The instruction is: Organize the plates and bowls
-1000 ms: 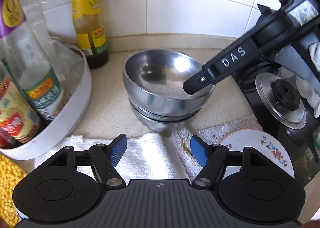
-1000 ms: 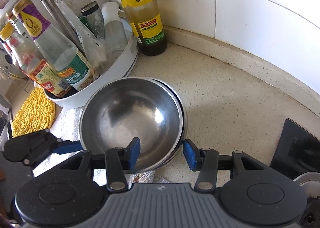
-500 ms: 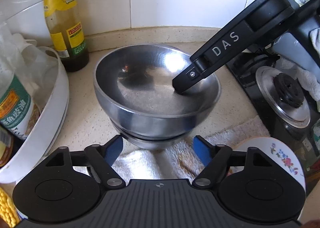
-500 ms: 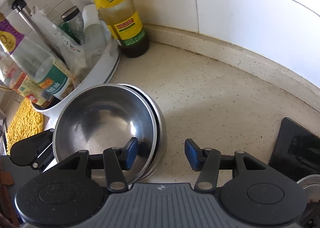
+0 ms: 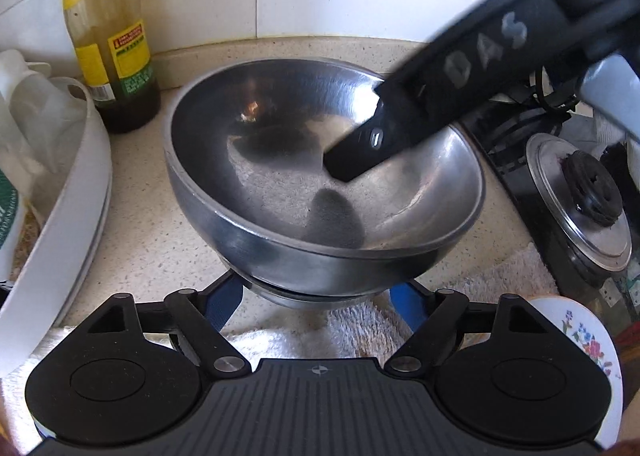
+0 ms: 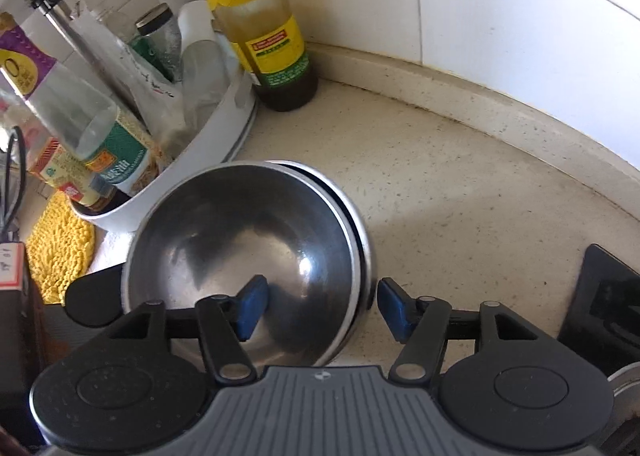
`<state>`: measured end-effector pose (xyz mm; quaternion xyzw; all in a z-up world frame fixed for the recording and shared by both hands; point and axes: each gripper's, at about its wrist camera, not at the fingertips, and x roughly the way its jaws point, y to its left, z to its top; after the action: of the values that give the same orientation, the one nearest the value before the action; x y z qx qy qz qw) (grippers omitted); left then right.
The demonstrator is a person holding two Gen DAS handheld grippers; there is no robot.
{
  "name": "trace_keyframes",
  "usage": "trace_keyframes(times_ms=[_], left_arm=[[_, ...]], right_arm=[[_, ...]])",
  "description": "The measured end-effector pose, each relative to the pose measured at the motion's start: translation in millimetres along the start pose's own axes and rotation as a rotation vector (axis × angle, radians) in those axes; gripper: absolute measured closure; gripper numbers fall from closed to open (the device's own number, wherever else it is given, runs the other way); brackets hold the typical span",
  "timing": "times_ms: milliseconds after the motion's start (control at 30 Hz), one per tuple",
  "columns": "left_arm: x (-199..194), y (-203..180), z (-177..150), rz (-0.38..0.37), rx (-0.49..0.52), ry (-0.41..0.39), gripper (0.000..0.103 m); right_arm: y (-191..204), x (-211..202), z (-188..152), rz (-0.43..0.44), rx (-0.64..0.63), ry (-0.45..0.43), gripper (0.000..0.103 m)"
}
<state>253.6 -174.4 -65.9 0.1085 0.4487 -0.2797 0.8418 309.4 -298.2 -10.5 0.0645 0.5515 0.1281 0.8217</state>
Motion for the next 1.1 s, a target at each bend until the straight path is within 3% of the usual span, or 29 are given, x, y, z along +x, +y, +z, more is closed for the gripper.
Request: trace_keyframes(times_ms=[300, 600, 733, 800, 867, 967, 1100], left_arm=[[6, 0, -4, 0.013, 0.069, -0.021, 0.016], [17, -1, -5, 0.021, 0.170, -0.041, 0.012], [22, 4, -1, -0.004, 0.174, -0.035, 0.011], [20, 9, -1, -0.013, 0.198, -0.034, 0.011], [19, 11, -1, -0.023, 0.230, -0.031, 0.011], [18, 16, 1, -0.042, 0.266, -0.026, 0.011], [21, 20, 6, -0.055, 0.293, -0.015, 0.010]], right_arm=[[-11, 9, 8, 0.073, 0.054, -0.008, 0.041], [-15, 5, 10, 0.121, -0.029, -0.018, 0.040], [-20, -27, 11, 0.133, -0.177, -0.039, 0.040], [-23, -40, 7, 0.115, -0.290, 0.030, 0.039], [-27, -55, -1, 0.120, -0.395, 0.030, 0.038], [-31, -52, -11, 0.124, -0.520, 0.116, 0.038], [-35, -25, -16, 0.156, -0.577, 0.123, 0.038]])
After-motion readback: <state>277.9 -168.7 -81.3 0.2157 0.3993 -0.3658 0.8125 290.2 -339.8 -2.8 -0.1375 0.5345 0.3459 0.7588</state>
